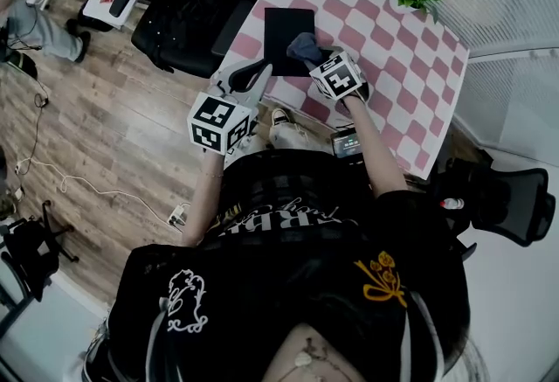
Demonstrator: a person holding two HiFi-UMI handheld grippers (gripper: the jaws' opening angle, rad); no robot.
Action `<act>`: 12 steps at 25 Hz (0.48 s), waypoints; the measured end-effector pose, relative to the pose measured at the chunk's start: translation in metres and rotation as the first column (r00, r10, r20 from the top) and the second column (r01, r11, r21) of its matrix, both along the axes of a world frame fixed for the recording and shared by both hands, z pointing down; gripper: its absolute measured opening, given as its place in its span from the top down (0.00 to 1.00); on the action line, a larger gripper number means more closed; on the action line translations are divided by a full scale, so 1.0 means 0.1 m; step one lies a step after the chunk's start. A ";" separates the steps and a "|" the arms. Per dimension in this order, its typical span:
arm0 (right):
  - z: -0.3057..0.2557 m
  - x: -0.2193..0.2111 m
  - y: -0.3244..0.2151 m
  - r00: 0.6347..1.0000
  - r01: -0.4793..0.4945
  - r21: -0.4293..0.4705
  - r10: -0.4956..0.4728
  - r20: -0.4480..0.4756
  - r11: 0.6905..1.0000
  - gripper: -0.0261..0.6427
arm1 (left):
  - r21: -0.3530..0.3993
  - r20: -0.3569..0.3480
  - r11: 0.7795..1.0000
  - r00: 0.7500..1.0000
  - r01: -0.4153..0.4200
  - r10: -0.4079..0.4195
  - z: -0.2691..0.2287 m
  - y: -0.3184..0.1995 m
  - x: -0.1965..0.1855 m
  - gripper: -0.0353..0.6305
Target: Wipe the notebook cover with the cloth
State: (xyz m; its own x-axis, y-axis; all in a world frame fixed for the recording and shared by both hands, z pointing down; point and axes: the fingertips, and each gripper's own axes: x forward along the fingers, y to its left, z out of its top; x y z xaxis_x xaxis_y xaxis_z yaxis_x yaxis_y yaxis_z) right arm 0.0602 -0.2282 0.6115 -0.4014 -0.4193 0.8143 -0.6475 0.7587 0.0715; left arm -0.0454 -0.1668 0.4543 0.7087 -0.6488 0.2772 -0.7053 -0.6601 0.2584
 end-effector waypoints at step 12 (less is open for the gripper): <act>0.04 0.37 -1.20 0.996 -0.066 0.052 0.069 -0.048 0.996 0.78 | -0.006 0.027 1.000 1.000 0.011 -0.011 -0.02 -0.31 0.14 0.92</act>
